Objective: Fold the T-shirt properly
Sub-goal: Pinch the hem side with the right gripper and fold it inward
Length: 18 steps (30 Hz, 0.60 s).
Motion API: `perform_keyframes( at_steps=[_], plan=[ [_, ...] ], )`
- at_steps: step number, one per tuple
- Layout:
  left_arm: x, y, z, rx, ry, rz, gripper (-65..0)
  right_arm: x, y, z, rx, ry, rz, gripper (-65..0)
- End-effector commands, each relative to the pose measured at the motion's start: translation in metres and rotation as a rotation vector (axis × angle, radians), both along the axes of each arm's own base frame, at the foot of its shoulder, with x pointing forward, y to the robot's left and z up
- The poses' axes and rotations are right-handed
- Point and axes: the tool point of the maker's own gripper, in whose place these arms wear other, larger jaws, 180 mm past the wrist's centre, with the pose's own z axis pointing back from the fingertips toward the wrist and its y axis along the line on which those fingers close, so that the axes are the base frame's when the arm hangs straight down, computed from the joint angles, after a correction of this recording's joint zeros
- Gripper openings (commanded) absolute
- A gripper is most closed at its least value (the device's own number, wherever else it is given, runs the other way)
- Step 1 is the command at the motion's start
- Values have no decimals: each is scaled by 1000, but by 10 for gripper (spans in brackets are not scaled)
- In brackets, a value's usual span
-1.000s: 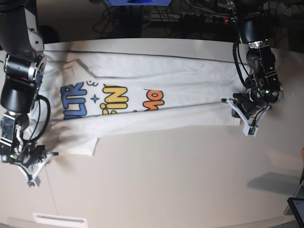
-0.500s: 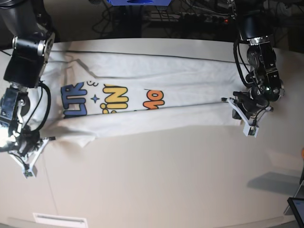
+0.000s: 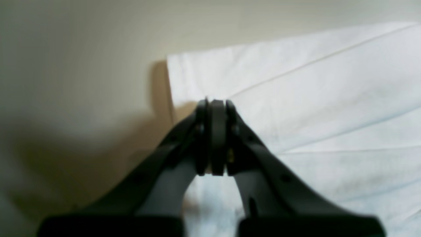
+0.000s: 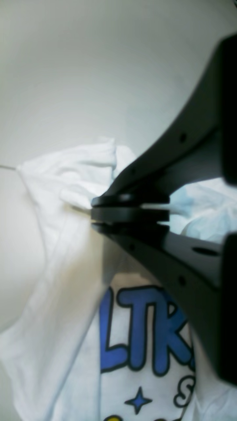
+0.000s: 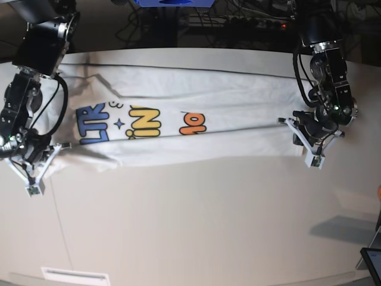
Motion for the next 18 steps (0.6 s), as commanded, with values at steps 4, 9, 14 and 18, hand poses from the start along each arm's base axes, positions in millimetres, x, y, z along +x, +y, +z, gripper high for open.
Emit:
perform_keyframes(
  at_steps=[4, 9, 14, 18],
  plan=[
    [10, -10, 27, 67, -68, -90, -650, 0, 3, 17, -17, -69, 8, -650],
    [4, -11, 23, 82, -31, -104, -650, -17, 11, 18, -30, -80, 19, -650],
    [-2, -10, 18, 92, -11, -115, -650, -34, 9, 17, -31, -81, -4, -650],
    [-3, -8, 19, 97, -8, -115, -650, -44, 7, 17, -29, -85, -24, -650]
  ],
)
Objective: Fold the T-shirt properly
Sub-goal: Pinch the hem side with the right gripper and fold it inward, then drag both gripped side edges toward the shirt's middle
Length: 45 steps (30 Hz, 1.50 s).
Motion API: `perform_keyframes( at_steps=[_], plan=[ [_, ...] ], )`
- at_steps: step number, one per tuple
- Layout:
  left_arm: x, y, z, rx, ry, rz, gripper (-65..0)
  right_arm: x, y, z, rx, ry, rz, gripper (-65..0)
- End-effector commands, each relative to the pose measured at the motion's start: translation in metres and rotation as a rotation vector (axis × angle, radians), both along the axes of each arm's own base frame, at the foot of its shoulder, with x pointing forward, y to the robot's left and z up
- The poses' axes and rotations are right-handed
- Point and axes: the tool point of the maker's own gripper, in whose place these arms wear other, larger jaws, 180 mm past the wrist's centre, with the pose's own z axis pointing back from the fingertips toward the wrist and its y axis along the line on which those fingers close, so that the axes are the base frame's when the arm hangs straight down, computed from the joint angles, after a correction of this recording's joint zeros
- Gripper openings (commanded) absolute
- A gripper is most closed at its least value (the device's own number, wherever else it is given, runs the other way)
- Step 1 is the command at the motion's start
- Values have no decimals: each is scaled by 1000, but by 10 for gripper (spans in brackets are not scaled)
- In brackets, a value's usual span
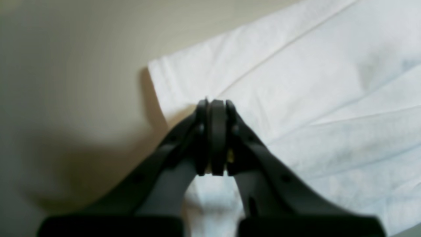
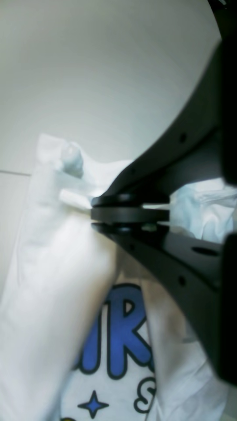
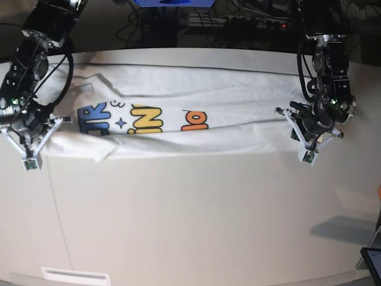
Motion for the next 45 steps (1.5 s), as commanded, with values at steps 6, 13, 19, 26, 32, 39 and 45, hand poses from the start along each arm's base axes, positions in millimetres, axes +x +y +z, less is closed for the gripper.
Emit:
perform_keyframes(
  at_steps=[6, 13, 19, 26, 32, 39, 45],
  plan=[
    [9, 9, 16, 27, -42, -7, -650, -6, 2, 7, -14, -24, 14, -650],
    [2, 7, 10, 27, -21, -15, -650, -19, 11, 0, 4, -5, 15, -650],
    [-2, -13, -1, 54, 28, -122, -650, -24, 17, -6, 21, 9, 13, -650],
    [0, -10, 1, 71, 27, -128, -650, -26, 18, -7, 22, 14, 13, -650],
    [-2, -4, 2, 94, 36, -135, -650, -33, 17, -12, 19, 33, 13, -650],
    [-2, 1, 4, 110, 36, -137, -650, -36, 15, -14, 15, 43, 10, -650],
    [-2, 0, 4, 106, 38, -139, -650, -45, -9, -11, 4, 39, -68, -650]
  ],
)
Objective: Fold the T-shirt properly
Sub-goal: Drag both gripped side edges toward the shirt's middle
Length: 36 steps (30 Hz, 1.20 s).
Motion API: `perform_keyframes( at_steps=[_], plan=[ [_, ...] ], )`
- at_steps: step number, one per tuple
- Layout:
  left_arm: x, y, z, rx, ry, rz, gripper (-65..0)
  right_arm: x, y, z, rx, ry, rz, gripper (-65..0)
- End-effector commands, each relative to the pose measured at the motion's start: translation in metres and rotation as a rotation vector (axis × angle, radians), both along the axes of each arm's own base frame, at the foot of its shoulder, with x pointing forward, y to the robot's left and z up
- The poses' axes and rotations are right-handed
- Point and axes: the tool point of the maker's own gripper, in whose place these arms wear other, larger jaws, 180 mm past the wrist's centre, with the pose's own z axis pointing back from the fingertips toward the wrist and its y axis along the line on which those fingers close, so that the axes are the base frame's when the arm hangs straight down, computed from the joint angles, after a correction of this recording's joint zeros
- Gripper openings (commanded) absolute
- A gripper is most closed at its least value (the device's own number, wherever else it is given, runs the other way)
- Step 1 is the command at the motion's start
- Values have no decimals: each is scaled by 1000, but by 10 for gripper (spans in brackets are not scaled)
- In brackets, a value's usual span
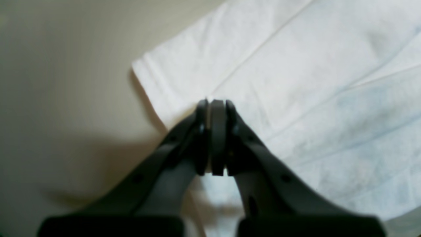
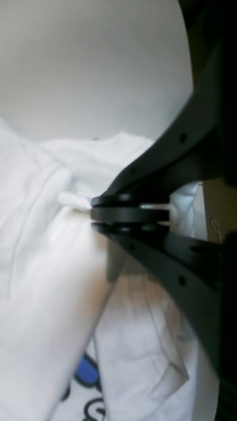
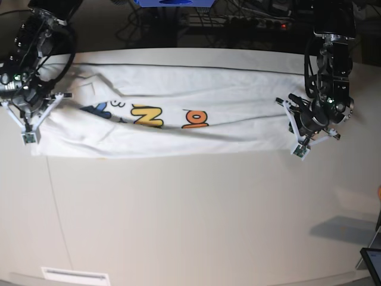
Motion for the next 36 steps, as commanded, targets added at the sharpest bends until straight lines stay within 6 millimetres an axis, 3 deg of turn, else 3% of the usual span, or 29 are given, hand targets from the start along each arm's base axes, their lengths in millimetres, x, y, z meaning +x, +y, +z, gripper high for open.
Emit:
perform_keyframes(
  at_steps=[1, 10, 32, 36],
  plan=[
    [8, 6, 14, 18, -41, -7, -650, 7, -5, 11, -20, -41, 3, -650],
    [6, -18, 16, 51, -33, -130, -650, 0, -9, 10, -34, -25, 6, -650],
    [-7, -1, 11, 105, 10, -137, -650, -9, -10, 3, -29, 0, -4, -643],
    [-8, 2, 12, 114, 13, -140, -650, -16, -14, 1, -15, 17, -49, -521]
  ],
)
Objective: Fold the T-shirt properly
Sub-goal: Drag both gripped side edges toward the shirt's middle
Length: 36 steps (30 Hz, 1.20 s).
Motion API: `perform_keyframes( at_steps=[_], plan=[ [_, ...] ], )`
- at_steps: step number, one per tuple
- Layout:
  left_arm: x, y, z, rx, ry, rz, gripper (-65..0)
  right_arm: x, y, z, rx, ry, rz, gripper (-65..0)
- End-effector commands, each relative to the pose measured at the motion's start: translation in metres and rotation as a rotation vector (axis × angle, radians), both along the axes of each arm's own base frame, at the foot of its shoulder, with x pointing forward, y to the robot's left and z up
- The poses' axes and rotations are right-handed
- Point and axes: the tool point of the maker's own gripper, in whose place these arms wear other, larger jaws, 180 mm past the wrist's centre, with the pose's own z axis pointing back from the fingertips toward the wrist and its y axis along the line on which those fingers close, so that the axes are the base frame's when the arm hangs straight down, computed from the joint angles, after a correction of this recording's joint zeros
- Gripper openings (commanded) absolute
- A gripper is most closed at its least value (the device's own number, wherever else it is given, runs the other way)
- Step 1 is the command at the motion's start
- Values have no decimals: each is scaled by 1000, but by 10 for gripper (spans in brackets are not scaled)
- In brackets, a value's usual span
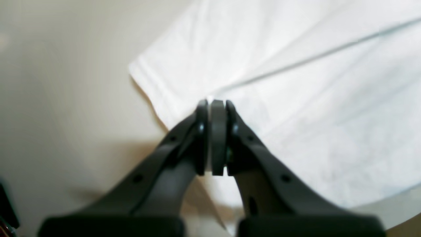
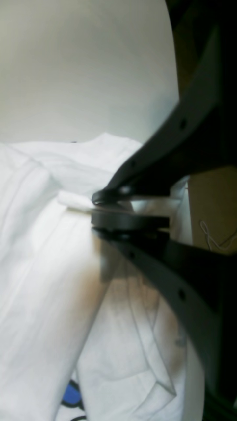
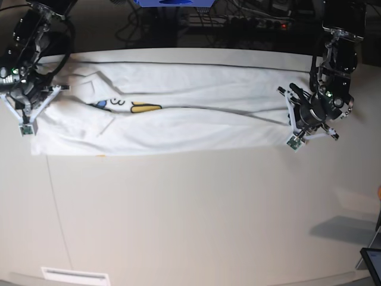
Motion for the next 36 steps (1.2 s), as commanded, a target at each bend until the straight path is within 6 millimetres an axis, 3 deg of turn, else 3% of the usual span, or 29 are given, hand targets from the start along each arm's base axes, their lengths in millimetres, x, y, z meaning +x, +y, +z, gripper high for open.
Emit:
perform_keyframes(
  at_steps=[1, 4, 8, 13, 15, 20, 24, 27, 29, 32, 34, 36],
  plan=[
    [7, 5, 10, 17, -32, -4, -626, 2, -10, 8, -14, -32, -37, -480],
    [2, 1, 5, 27, -3, -21, -506, 0, -18, 11, -17, -40, -73, -414],
    [-6, -17, 1, 39, 25, -108, -380, -1, -20, 11, -22, -39, -74, -414],
    [-3, -20, 11, 40, -7, -121, -363, -1, -20, 11, -23, -43, -73, -414],
    [2, -10, 20, 45, -37, -89, -361, -1, -21, 12, -25, -43, -76, -414],
    [13, 10, 46, 64, -108, -23, -361, -7, -46, 20, -66, -51, -126, -414],
    [21, 8, 67, 41, -186, -4, -371, -4, -59, 29, -87, -79, -152, -414],
    [24, -5, 65, -20, -209, 24, -388, 5, -62, 36, -92, -132, -150, -414],
    [27, -19, 63, -79, -233, 27, -462, 13, -58, 40, -96, -176, -112, -414],
    [32, -39, 56, -164, -268, 34, -650, 26, -38, 40, -111, -200, 71, -416],
    [34, -46, 48, -210, -266, 55, -650, 35, -19, 38, -107, -200, 178, -472],
    [36, -49, 42, -240, -265, 70, -650, 39, -11, 37, -102, -199, 208, -589]
  ],
)
